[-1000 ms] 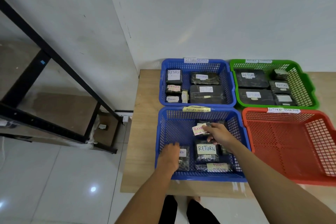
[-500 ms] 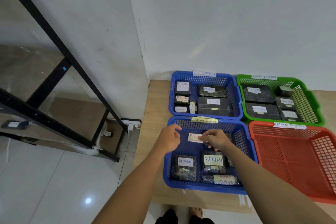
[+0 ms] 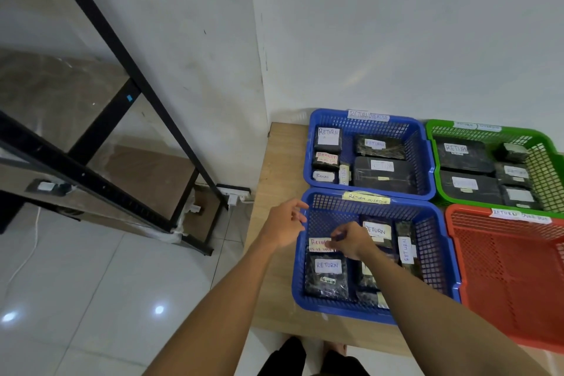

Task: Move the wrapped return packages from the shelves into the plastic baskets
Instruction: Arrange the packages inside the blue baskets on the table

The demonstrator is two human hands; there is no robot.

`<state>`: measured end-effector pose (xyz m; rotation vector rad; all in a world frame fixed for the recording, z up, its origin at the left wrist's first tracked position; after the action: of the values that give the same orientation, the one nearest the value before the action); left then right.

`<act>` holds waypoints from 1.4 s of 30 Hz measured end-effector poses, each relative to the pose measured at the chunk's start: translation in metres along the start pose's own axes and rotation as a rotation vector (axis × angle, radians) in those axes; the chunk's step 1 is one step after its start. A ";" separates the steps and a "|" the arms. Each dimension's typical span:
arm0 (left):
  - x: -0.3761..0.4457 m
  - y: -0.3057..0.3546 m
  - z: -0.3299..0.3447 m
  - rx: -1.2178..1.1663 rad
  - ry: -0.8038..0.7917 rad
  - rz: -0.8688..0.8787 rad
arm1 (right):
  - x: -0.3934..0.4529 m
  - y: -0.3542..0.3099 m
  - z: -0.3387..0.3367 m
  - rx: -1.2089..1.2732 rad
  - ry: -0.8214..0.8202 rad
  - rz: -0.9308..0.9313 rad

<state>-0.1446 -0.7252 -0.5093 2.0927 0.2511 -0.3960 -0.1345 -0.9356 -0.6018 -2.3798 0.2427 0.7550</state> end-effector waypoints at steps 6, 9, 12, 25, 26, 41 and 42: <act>0.004 -0.002 -0.004 -0.003 -0.013 0.040 | 0.003 -0.002 0.002 -0.090 -0.017 0.013; 0.006 -0.003 -0.005 -0.001 -0.028 0.045 | 0.004 -0.001 0.003 -0.104 -0.011 0.025; 0.008 -0.004 -0.006 0.007 -0.050 0.048 | -0.002 -0.002 0.004 -0.106 -0.004 0.052; -0.008 0.015 -0.012 0.214 -0.083 0.208 | -0.074 0.006 -0.069 -0.074 0.292 0.046; -0.012 0.017 -0.013 0.238 -0.073 0.225 | -0.083 0.007 -0.075 -0.118 0.318 0.026; -0.183 -0.004 -0.055 0.478 0.116 0.326 | -0.253 -0.046 -0.049 -0.330 0.349 -0.399; -0.197 -0.012 -0.063 0.481 0.124 0.315 | -0.260 -0.053 -0.039 -0.339 0.337 -0.427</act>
<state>-0.3196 -0.6698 -0.4140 2.5811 -0.1178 -0.1434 -0.3117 -0.9210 -0.4006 -2.7378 -0.2756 0.2029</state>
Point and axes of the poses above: each hand's wrist, its own x-axis towards the middle knuckle, its own z-axis out of the palm, y = z × x, the point moved 4 cm from there along x, towards the middle knuckle, and after that the axes turned 6 degrees about y, right-handed, at the moved point
